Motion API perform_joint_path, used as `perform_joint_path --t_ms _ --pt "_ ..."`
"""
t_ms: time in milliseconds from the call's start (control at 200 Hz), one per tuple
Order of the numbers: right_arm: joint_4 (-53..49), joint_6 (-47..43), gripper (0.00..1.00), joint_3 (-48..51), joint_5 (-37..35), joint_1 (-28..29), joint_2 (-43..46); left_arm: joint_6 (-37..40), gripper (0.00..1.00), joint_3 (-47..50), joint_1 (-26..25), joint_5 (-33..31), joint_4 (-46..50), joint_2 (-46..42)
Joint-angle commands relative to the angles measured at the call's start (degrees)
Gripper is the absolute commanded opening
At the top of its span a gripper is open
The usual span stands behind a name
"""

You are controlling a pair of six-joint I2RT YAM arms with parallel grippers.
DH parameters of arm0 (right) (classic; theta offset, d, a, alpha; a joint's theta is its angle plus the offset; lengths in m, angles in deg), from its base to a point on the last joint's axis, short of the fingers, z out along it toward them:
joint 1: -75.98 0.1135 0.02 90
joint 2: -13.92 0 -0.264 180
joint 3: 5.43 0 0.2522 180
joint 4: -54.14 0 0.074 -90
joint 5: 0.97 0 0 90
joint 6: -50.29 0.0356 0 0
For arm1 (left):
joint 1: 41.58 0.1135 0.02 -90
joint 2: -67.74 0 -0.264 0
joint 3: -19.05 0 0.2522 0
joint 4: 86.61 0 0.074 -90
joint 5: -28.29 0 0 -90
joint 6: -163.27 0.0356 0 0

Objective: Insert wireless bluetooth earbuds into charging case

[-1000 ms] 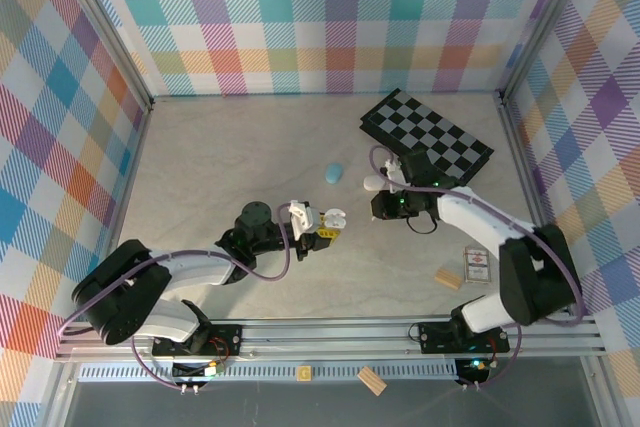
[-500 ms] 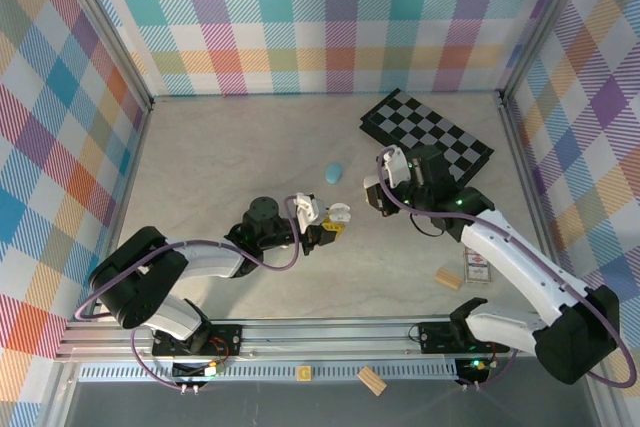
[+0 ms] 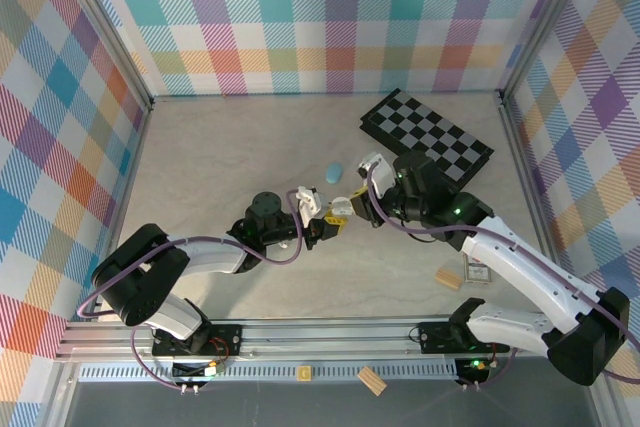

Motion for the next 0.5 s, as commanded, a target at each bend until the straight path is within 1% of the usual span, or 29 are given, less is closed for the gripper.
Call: perform_joint_path --t_ms 0,500 --pt "1.12 -1.61 0.18 -1.31 -0.43 0.55 -1.07 -0.33 0.13 -1.04 0.5 0.95 -0.07 -1.31" --pt "3.94 -1.2 0.18 -0.64 -0.96 1.06 -3.46 -0.84 0.13 -1.51 0.5 2.11 0.15 -1.98"
